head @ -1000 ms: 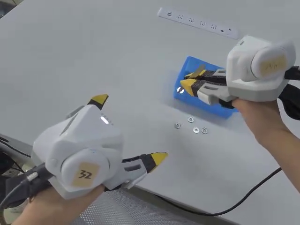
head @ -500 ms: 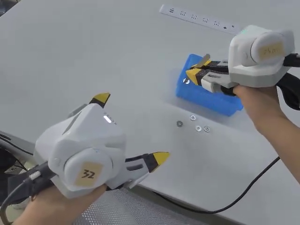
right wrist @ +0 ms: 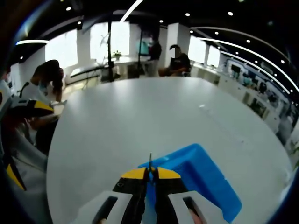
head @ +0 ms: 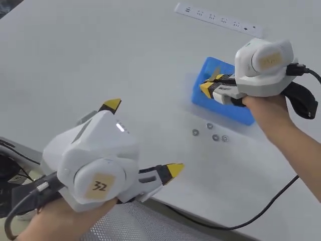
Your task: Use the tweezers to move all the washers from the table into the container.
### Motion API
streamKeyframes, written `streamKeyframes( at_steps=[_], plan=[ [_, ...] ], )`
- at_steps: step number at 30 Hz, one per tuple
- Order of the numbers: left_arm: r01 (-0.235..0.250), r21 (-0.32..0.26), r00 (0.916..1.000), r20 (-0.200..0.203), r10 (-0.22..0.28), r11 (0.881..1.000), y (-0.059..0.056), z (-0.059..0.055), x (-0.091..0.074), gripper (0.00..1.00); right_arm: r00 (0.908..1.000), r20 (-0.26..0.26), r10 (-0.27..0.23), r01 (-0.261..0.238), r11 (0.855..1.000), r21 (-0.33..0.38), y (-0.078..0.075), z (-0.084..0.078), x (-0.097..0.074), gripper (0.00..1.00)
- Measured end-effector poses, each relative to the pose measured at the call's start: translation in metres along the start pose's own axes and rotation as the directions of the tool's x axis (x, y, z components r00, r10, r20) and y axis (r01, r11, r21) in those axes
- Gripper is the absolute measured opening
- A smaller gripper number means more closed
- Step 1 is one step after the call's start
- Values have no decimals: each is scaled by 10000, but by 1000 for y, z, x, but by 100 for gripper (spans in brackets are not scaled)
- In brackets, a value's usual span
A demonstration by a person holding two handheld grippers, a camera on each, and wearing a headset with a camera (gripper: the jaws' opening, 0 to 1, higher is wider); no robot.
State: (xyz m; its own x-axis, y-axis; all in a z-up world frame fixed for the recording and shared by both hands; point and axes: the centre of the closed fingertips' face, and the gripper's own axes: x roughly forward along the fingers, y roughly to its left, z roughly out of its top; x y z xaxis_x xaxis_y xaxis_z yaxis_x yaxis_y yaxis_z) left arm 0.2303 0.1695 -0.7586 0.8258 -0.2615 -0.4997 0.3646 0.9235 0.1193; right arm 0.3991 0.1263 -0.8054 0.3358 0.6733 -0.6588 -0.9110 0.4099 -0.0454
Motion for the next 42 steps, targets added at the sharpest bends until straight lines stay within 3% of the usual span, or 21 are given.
streamKeyframes(
  at_steps=[28, 42],
  plan=[
    [-17, 78, 10000, -61, 17, 10000, 0, -1, 1, 98, 10000, -45, 1, 0, 9994, 343, -4, -1, 9, 3],
    [-115, 147, 9999, -46, 116, 9998, 1, -1, 1, 98, 9983, 588, -44, -4, 9967, 807, -12, 12, -6, 3]
  ],
)
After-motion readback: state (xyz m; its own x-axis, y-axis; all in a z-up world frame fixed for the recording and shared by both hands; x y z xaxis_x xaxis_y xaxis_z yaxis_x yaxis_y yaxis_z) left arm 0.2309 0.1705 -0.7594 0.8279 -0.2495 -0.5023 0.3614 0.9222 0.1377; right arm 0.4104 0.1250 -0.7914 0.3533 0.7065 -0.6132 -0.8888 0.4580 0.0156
